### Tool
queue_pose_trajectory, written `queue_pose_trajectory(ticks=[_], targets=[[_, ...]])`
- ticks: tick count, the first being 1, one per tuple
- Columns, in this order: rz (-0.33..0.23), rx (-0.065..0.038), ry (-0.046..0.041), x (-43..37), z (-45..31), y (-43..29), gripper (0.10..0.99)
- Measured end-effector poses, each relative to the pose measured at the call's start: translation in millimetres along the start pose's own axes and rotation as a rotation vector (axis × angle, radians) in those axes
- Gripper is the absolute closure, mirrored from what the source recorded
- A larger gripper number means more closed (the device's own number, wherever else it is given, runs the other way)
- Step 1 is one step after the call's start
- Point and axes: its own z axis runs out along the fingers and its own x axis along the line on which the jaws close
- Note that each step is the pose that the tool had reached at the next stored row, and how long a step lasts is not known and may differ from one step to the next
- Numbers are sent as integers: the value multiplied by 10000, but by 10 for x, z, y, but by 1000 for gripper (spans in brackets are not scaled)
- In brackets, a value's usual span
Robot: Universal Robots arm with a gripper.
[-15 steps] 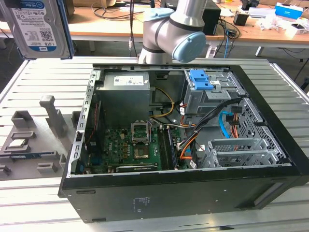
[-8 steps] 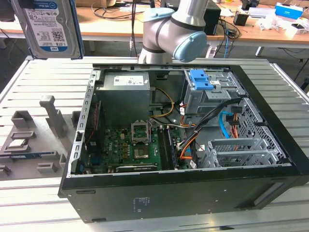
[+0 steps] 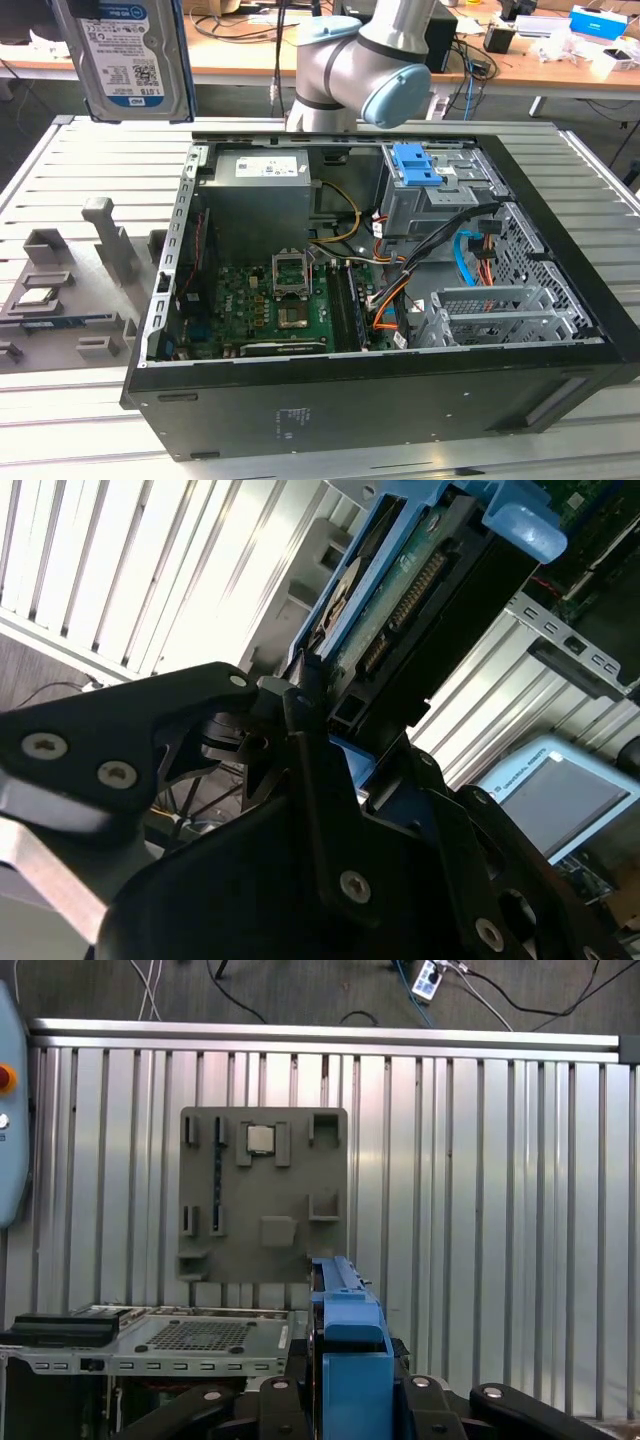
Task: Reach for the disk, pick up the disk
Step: 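Pick up the disk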
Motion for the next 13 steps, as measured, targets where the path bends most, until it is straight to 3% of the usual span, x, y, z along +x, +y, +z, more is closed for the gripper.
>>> queue_pose_trajectory(ticks=[9,13], targets=[[-1,0,0,8,-13,-298,718],[0,0,0,11,-17,-399,718]])
